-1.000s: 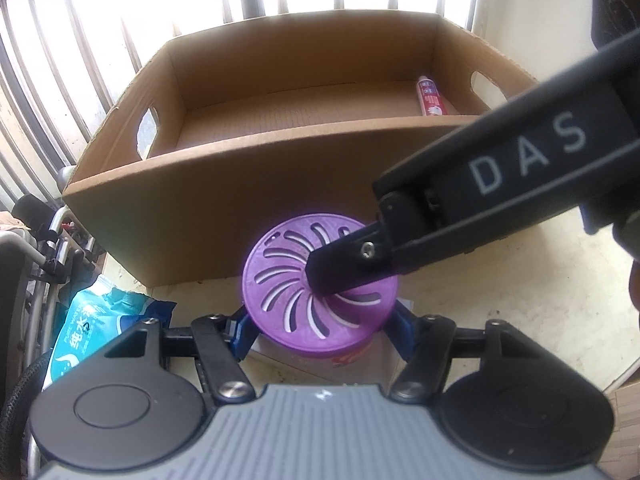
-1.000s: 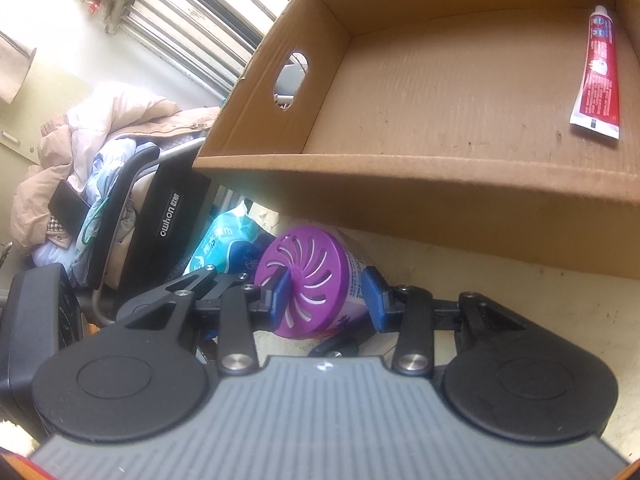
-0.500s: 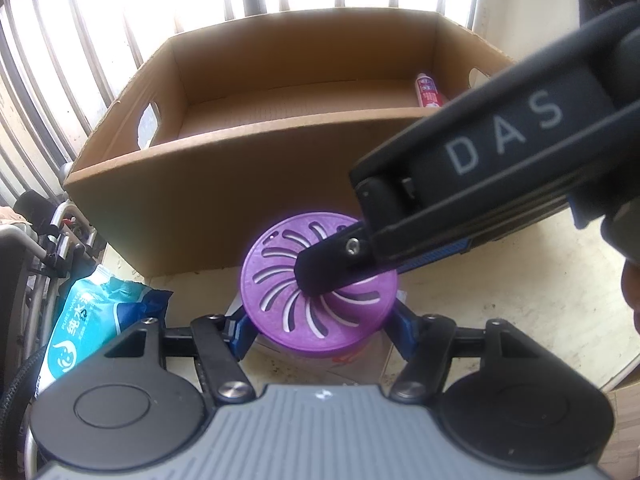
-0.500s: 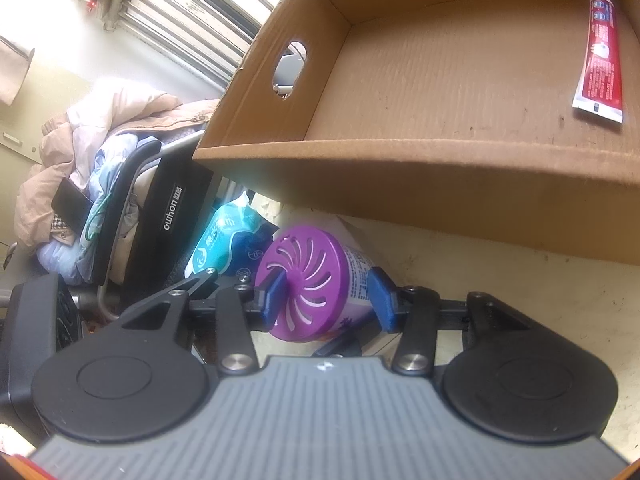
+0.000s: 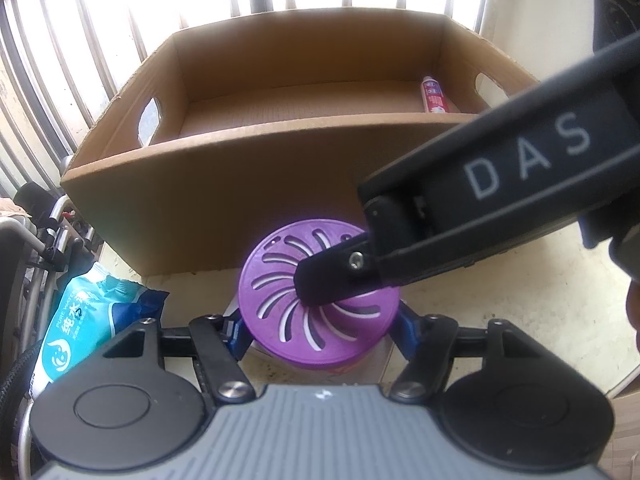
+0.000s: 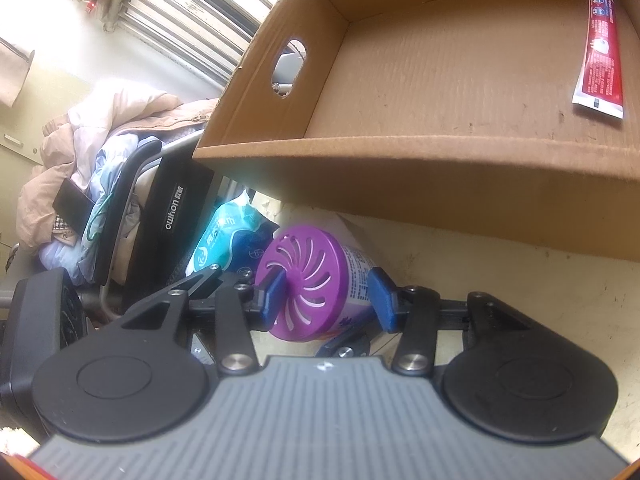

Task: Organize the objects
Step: 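Hold the purple canister in the right gripper near the table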

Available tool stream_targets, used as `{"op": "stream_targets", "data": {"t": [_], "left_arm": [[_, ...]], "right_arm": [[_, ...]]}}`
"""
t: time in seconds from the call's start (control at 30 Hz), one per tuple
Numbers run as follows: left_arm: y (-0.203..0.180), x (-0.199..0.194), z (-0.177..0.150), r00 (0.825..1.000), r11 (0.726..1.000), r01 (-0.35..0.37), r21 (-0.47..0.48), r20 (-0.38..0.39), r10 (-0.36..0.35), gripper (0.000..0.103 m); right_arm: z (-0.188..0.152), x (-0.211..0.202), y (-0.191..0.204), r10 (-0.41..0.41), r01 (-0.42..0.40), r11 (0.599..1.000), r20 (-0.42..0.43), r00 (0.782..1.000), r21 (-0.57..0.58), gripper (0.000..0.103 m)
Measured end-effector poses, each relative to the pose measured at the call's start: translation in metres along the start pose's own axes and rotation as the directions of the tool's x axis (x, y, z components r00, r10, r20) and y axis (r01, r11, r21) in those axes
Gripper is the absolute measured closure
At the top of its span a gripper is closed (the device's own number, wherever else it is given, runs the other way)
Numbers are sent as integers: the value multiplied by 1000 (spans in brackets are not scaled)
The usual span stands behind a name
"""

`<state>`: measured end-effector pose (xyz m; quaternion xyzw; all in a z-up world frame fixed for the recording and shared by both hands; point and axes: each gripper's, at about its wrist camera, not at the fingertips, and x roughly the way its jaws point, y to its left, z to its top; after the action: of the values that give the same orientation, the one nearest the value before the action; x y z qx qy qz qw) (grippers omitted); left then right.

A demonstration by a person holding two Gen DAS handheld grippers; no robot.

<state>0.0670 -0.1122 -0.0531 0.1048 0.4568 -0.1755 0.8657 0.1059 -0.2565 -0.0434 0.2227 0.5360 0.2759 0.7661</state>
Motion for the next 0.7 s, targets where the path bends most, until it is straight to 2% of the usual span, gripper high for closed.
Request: {"op": "stream_targets", "data": {"t": [0.7], "left_arm": [[0,-2,-4,1000,1000,3,-2,5,-3,36]], "right_arm": [[-1,-1,-2,7,-7,1000,4,1000,6,57]]}}
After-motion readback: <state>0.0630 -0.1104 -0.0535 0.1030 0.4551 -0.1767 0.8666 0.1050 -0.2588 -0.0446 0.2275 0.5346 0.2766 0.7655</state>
